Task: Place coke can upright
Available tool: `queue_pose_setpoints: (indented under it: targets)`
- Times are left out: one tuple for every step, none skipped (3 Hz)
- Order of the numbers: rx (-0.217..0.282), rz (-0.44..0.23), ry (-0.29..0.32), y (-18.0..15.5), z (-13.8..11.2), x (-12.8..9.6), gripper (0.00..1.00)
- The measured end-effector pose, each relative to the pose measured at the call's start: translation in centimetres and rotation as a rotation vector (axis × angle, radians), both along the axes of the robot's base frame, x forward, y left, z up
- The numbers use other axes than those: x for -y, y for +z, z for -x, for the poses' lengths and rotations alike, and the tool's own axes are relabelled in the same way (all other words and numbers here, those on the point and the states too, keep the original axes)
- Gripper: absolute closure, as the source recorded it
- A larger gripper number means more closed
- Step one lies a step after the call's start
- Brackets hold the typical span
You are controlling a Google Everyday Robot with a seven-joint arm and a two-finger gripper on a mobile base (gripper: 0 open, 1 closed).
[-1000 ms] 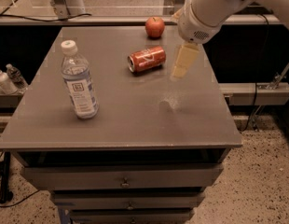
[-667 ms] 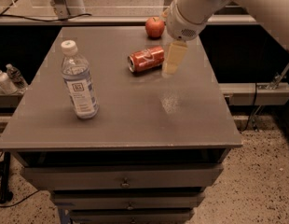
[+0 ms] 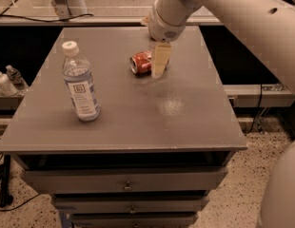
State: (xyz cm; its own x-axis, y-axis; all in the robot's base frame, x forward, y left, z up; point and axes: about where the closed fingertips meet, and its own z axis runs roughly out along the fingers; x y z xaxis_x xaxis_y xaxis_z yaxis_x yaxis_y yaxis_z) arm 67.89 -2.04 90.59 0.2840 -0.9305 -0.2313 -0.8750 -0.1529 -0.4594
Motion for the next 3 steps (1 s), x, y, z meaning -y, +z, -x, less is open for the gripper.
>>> queue_pose_setpoints:
  targets:
    - [-0.022,0.035,0.065,-1.4,-1.2,-1.3,0.00]
    - [-0.062,0.069,0.112,-3.3,-1.6,-1.7,0.00]
    - [-0.094,0.092,0.131,-4.5,-1.7,-1.4,0.00]
